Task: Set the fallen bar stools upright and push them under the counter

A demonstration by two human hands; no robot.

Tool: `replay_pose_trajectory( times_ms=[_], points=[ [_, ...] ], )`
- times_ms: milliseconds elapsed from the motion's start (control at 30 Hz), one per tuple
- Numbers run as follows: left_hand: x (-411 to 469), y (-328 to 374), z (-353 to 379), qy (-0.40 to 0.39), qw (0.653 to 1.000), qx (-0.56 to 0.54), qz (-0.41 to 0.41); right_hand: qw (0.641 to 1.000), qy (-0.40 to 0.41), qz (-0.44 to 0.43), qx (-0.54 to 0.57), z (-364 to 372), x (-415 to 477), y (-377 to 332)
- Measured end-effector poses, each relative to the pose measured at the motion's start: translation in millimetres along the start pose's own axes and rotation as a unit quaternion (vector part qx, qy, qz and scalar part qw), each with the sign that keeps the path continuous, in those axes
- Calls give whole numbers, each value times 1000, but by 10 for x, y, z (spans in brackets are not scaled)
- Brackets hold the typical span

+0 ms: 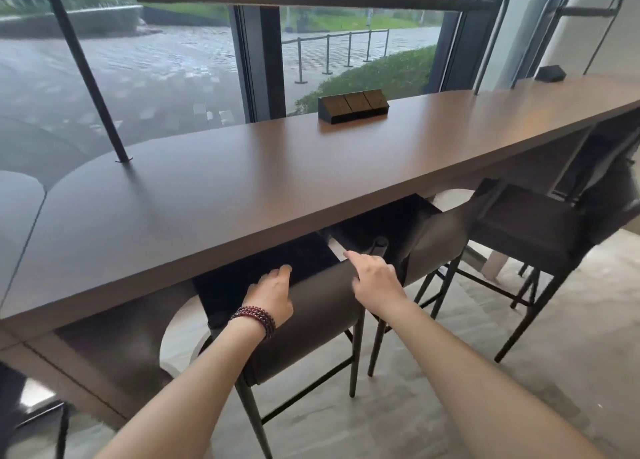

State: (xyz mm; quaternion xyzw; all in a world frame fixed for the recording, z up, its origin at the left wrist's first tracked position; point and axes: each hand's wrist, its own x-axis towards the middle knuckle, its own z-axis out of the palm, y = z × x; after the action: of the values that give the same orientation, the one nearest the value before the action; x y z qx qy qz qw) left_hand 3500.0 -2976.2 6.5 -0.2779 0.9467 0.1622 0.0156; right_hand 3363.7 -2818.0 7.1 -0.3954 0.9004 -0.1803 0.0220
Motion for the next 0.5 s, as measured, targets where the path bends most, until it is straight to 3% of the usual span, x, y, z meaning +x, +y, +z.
replay_pose_trajectory(
  times_ms=[233, 367, 500],
  points=[
    [197, 60, 111, -48, 990, 58, -119, 988, -39, -123, -83, 84, 602, 376],
    [157, 74, 182, -40, 975, 111, -190, 971, -130, -114, -163, 83, 827, 478],
    [102, 79, 200, -22, 954, 162, -251, 965, -128, -139, -181, 100, 836, 581]
  ],
)
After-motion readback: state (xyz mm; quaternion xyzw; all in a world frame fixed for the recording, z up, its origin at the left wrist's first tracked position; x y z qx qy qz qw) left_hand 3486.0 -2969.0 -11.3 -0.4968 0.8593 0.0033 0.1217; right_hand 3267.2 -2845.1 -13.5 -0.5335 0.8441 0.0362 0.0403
